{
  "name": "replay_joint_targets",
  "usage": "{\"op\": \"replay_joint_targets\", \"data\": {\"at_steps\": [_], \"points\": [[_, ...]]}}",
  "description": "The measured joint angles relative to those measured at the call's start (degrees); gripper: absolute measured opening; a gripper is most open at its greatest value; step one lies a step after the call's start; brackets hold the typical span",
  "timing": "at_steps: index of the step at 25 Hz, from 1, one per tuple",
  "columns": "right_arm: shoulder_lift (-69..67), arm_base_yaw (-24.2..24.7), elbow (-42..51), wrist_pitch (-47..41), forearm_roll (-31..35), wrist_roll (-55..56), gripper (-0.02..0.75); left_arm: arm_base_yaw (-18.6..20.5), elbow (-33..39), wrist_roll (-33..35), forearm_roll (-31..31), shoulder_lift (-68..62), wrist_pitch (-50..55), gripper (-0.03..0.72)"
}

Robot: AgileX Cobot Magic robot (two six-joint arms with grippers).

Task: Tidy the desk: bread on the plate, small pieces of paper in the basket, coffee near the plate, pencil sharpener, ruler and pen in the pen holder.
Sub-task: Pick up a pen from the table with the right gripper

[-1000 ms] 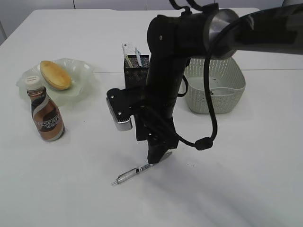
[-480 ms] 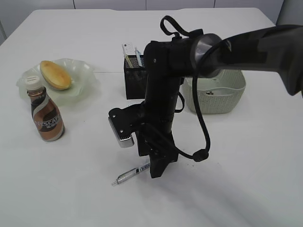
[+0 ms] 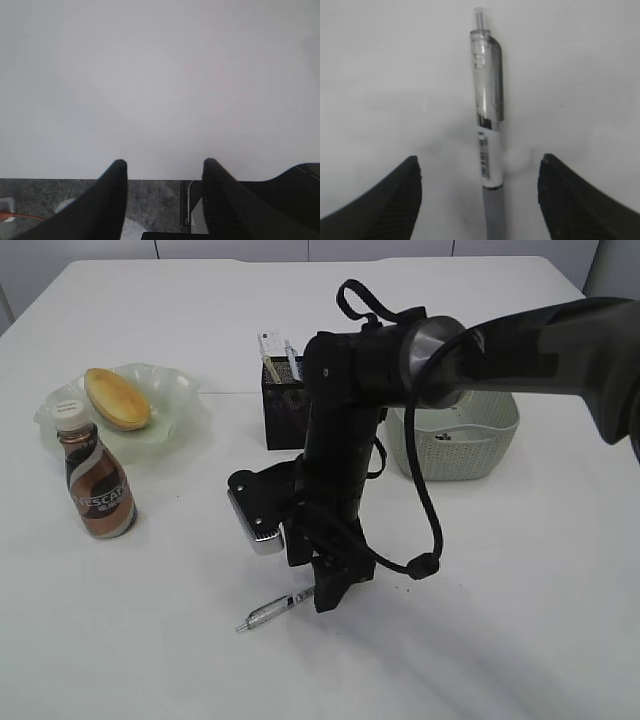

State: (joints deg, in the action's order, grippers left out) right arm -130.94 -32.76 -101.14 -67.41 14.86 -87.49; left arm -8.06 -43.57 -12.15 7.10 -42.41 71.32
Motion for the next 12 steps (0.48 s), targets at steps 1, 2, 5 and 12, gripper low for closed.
{"op": "replay_joint_targets", "data": {"at_steps": [1,2,5,12], "points": [[0.0,0.0,0.0,0.8,0.0,-0.1,0.533,0.0,0.0,0.0,0.0,0.0,0.0,0.361],[0.0,0.0,0.0,1.5,0.0,-0.3,0.533,0.0,0.0,0.0,0.0,0.0,0.0,0.361],[0.0,0.0,0.0,2.6,0.0,-0.5,0.533,0.0,0.0,0.0,0.0,0.0,0.0,0.361],[0.0,0.0,0.0,3.8,0.0,-0.7,0.533,0.0,0.0,0.0,0.0,0.0,0.0,0.361]]}}
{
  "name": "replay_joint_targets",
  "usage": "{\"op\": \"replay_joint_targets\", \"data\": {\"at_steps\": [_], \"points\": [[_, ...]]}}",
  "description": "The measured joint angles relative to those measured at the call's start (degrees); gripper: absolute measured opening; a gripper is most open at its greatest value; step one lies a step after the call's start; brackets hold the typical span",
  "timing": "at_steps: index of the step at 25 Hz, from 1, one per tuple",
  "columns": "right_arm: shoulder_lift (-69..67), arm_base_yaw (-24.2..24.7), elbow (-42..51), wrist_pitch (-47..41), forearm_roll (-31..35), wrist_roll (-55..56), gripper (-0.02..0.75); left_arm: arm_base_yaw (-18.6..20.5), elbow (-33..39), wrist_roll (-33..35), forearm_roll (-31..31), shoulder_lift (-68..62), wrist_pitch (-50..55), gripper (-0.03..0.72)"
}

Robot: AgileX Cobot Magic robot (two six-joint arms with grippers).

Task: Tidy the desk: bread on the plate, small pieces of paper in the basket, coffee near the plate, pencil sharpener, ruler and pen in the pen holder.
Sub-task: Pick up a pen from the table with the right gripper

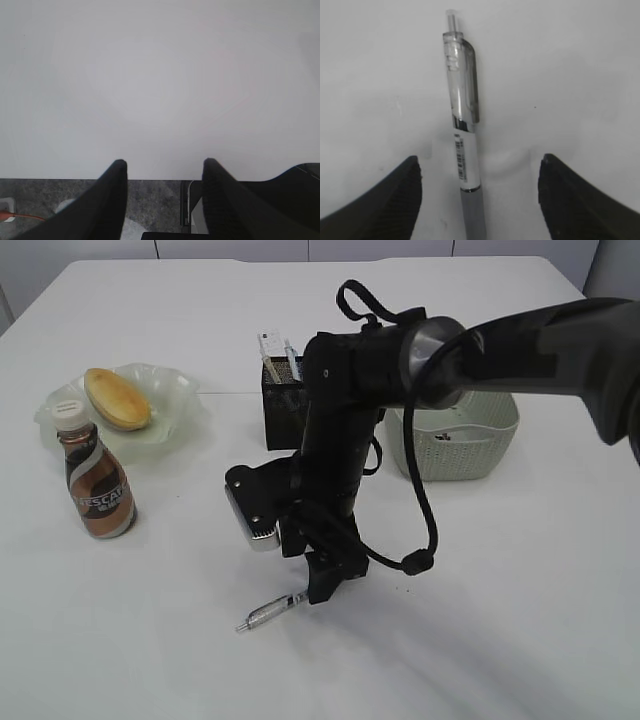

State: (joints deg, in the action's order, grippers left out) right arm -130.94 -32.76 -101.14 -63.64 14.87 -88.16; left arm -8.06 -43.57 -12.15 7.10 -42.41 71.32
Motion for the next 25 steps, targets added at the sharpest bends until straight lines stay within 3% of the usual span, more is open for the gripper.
{"op": "replay_joint_targets", "data": {"at_steps": [25], "points": [[-2.1,0.0,0.0,0.1,-3.2,2.0,0.532,0.0,0.0,0.0,0.0,0.0,0.0,0.361]]}}
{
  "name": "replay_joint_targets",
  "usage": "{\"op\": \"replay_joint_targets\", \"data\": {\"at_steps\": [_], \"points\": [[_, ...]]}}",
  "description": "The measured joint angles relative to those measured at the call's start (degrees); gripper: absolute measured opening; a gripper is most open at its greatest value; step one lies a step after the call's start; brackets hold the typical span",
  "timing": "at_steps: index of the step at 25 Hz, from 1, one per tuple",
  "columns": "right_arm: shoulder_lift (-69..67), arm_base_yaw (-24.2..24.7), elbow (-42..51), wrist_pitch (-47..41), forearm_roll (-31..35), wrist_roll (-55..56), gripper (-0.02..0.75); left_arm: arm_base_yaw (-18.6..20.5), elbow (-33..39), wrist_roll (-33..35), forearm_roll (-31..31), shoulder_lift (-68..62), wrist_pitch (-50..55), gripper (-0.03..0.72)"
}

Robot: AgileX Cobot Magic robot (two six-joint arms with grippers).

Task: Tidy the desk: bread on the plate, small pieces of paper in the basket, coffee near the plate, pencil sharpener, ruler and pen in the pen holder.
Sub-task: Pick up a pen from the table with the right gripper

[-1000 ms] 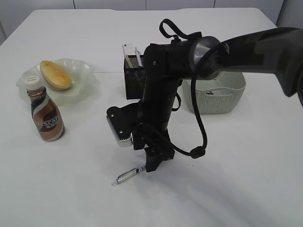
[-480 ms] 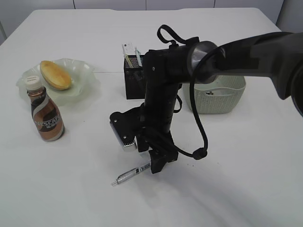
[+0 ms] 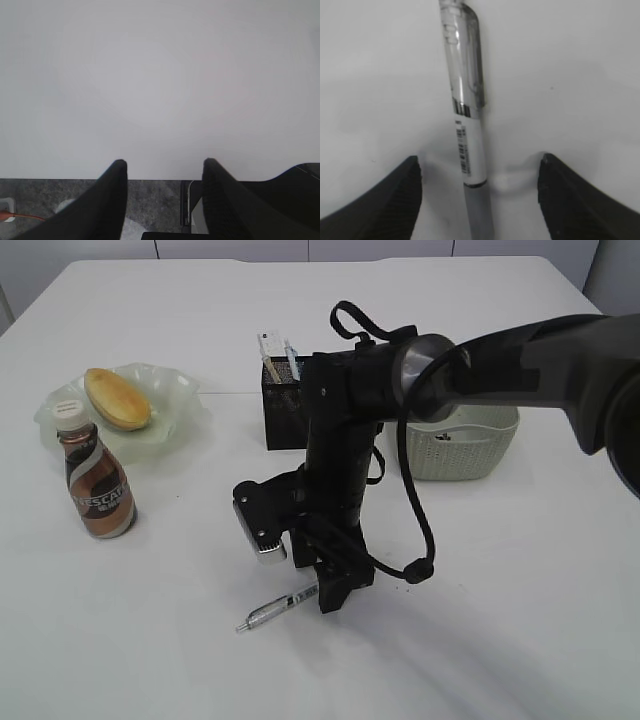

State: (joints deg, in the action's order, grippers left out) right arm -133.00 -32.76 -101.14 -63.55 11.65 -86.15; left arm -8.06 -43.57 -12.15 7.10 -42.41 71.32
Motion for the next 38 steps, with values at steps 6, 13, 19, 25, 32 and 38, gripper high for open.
{"op": "replay_joint_targets", "data": {"at_steps": [6,13,19,25,32,38], "points": [[0.0,0.0,-0.1,-2.3,0.3,0.8,0.532,0.0,0.0,0.0,0.0,0.0,0.0,0.361],[0.0,0.0,-0.1,-4.7,0.5,1.1,0.532,0.0,0.0,0.0,0.2,0.0,0.0,0.360],[0.0,0.0,-0.1,-4.7,0.5,1.2,0.532,0.0,0.0,0.0,1.5,0.0,0.0,0.360],[0.0,0.0,-0.1,-4.7,1.5,1.2,0.532,0.0,0.0,0.0,1.6,0.0,0.0,0.360],[-0.7,0.0,-0.6,-4.9,2.5,1.2,0.531,0.0,0.0,0.0,1.6,0.0,0.0,0.360],[-1.2,0.0,-1.0,-5.2,4.9,1.2,0.530,0.0,0.0,0.0,1.7,0.0,0.0,0.360]]}}
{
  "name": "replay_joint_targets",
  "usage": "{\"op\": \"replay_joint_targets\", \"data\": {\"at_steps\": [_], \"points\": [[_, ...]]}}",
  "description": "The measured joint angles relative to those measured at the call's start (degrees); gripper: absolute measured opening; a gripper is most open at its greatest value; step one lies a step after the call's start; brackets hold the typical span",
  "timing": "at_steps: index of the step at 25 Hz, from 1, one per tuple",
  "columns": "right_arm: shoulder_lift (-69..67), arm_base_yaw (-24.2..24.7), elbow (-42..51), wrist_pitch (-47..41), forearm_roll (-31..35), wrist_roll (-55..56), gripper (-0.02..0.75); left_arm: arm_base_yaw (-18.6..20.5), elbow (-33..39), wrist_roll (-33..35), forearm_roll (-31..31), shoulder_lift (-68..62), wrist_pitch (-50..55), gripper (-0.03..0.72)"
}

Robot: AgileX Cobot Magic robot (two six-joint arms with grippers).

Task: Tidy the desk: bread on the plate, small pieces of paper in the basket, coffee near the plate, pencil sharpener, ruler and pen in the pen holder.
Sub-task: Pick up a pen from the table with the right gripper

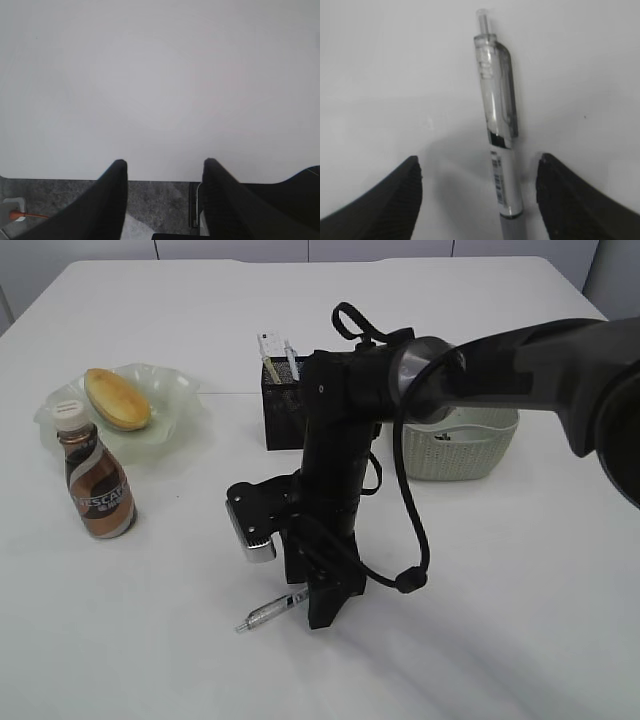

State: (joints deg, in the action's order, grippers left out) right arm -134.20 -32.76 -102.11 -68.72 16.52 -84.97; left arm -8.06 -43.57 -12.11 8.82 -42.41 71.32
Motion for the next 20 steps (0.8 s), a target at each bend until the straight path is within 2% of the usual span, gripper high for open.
{"op": "replay_joint_targets", "data": {"at_steps": [9,20], "points": [[-0.4,0.0,-0.1,0.0,2.4,0.0,0.528,0.0,0.0,0.0,0.3,0.0,0.0,0.358],[-0.6,0.0,-0.3,2.0,2.0,0.0,0.444,0.0,0.0,0.0,1.6,0.0,0.0,0.348]]}}
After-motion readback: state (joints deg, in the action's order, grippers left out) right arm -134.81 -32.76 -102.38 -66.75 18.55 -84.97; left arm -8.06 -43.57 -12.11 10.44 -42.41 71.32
